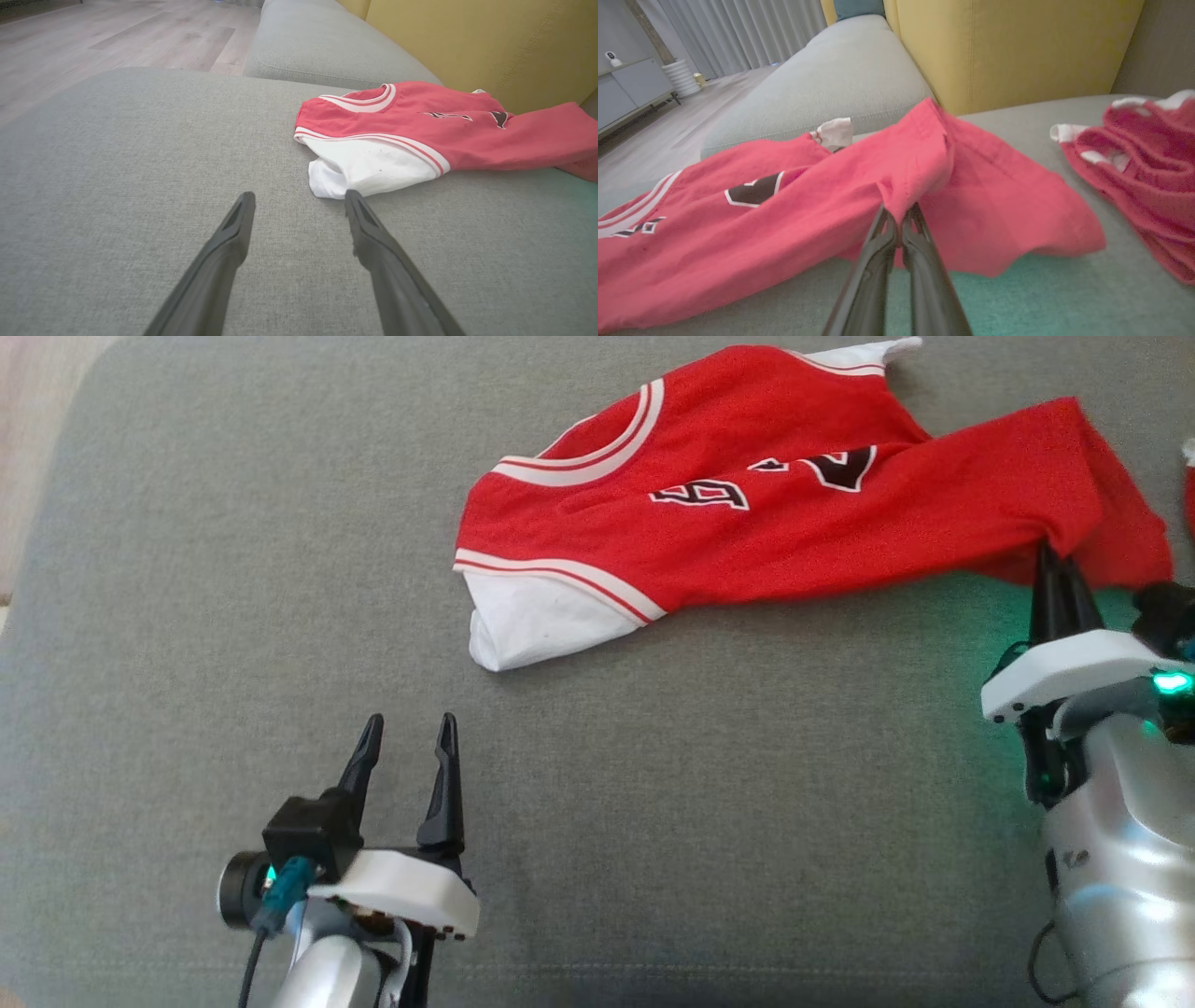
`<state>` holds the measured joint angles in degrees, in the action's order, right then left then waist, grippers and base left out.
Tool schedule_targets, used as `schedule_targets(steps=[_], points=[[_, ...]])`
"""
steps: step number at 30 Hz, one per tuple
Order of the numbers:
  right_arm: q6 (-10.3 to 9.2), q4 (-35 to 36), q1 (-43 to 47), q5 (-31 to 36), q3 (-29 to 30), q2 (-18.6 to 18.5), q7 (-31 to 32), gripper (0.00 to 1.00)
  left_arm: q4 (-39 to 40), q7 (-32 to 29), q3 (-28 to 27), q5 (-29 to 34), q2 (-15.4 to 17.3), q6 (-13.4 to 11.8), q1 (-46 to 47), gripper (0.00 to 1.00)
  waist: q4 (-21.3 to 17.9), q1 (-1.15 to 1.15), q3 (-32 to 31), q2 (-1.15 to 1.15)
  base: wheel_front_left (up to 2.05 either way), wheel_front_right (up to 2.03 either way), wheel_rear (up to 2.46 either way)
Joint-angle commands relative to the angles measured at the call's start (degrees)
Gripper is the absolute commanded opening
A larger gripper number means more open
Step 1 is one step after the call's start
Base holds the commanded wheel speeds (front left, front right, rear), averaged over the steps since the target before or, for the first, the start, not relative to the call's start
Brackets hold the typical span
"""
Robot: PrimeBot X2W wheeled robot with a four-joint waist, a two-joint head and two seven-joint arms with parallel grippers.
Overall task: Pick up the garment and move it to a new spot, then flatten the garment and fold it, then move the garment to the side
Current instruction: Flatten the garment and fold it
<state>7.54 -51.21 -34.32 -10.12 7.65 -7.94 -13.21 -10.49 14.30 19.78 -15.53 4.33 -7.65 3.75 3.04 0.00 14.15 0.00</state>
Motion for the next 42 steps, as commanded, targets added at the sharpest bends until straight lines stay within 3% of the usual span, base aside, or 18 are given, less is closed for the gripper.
schedule_targets(steps=[1, 6, 14, 17, 18, 19, 20, 21, 32, 42], points=[[-0.05, 3.96, 1.43, 0.91, -1.44, 0.27, -1.08, 0.00, 1.87, 0.70, -1.78, 0.35, 0.57, -0.37, 0.74, 1.00, -0.81, 0.00, -0.56, 0.00, 0.00, 0.00, 0.00], [-0.05, 11.49, 7.58, 3.02, -1.65, 0.72, 1.57, 0.00, 1.95, 0.70, -1.95, 0.12, 0.66, -0.56, 0.12, 1.00, -2.31, 0.00, -1.73, 0.00, 0.00, 0.00, 0.00], [-0.05, 34.94, 25.50, 6.24, 2.00, 2.03, 15.95, 0.00, 2.32, 0.70, -2.10, -0.35, 0.64, -0.72, -0.86, 1.00, -4.58, 0.00, -3.13, 0.00, 0.00, 0.00, 0.00], [-0.05, 38.50, 28.27, 6.71, 2.51, 2.62, 18.51, 0.00, 2.30, 0.70, -2.04, -0.39, 0.64, -0.63, -0.86, 1.00, -4.90, 0.00, -3.24, 0.00, 0.00, 0.00, 0.00], [-0.05, 39.76, 29.24, 6.91, 2.70, 2.94, 19.34, 0.05, 2.26, 0.70, -1.99, -0.39, 0.64, -0.59, -0.84, 1.00, -5.03, 0.00, -3.30, 0.00, 0.00, 0.00, 0.00], [-0.05, 40.69, 30.02, 6.97, 2.89, 3.32, 20.05, 0.36, 2.21, 0.70, -1.94, -0.38, 0.64, -0.57, -0.81, 1.00, -5.13, 0.00, -3.37, 0.00, 0.00, 0.00, 0.00], [-0.05, 41.33, 30.68, 7.15, 3.02, 3.64, 20.55, 0.73, 2.15, 0.70, -1.89, -0.38, 0.64, -0.55, -0.79, 1.00, -5.21, 0.00, -3.45, 0.00, 0.00, 0.00, 0.00], [-0.05, 41.79, 31.21, 7.41, 3.04, 3.92, 20.78, 1.00, 2.08, 0.70, -1.86, -0.39, 0.66, -0.54, -0.79, 1.00, -5.30, 0.00, -3.55, 0.00, 0.00, 0.00, 0.00], [-0.05, 44.42, 34.34, 7.59, 3.10, 4.96, 20.01, 1.00, 1.29, 0.70, -2.16, -0.86, 1.08, -0.65, -1.49, 1.00, -7.48, 0.00, -6.58, 0.00, 0.00, 0.00, 0.00], [-0.05, 48.72, 32.29, 5.94, 0.47, 5.04, 15.99, 1.00, -3.13, -2.26, -0.35, -2.87, 0.56, 2.13, 3.41, 1.00, -9.51, 0.00, -6.31, 0.00, 0.00, 0.00, 0.00]])
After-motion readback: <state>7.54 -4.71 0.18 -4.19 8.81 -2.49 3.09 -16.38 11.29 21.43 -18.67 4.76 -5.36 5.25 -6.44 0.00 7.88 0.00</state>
